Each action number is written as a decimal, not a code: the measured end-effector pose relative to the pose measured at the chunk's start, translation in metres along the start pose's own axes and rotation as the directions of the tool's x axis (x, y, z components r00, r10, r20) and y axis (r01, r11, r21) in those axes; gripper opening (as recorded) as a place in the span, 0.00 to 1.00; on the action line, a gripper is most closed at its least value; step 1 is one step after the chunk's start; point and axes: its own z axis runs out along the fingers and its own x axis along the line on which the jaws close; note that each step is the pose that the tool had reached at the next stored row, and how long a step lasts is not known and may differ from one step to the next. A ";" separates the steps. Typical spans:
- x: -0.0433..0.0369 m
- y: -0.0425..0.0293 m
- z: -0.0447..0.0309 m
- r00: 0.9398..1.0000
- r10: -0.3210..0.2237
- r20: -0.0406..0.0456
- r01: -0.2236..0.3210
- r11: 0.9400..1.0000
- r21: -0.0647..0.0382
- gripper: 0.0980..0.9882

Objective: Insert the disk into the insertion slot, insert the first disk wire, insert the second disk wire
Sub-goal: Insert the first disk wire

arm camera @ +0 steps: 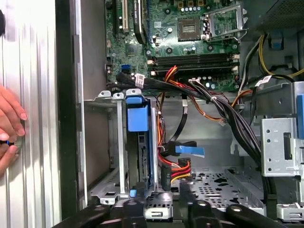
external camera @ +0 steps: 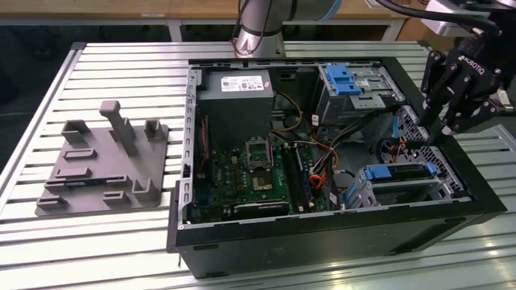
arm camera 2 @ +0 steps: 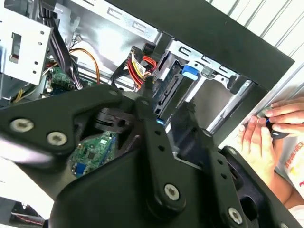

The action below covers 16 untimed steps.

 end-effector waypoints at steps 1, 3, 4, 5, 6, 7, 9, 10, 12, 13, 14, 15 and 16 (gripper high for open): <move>-0.0005 0.0001 0.0012 1.000 0.006 -0.001 -0.006 1.000 -0.001 0.36; -0.0009 0.0002 0.0030 1.000 0.023 -0.001 -0.023 1.000 -0.002 0.28; -0.0010 0.0003 0.0038 0.999 0.034 -0.001 -0.034 0.999 -0.003 0.28; -0.0013 0.0005 0.0046 0.999 0.047 -0.001 -0.047 0.999 -0.004 0.28; -0.0014 0.0007 0.0054 0.998 0.060 -0.001 -0.060 0.998 -0.006 0.28; -0.0015 0.0010 0.0063 0.997 0.072 -0.001 -0.072 0.997 -0.007 0.28; -0.0027 0.0017 0.0082 0.996 0.088 -0.001 -0.088 0.996 -0.008 0.28; -0.0044 0.0021 0.0093 0.996 0.089 -0.001 -0.089 0.996 -0.008 0.28; -0.0061 0.0026 0.0112 0.996 0.089 -0.003 -0.089 0.996 -0.008 0.28; -0.0072 0.0030 0.0118 0.996 0.088 -0.005 -0.088 0.996 -0.008 0.28; -0.0079 0.0030 0.0125 0.996 0.087 -0.008 -0.087 0.996 -0.007 0.28; -0.0085 0.0031 0.0135 0.996 0.085 -0.010 -0.085 0.996 -0.007 0.28; -0.0097 0.0036 0.0143 0.996 0.083 -0.012 -0.083 0.997 -0.006 0.28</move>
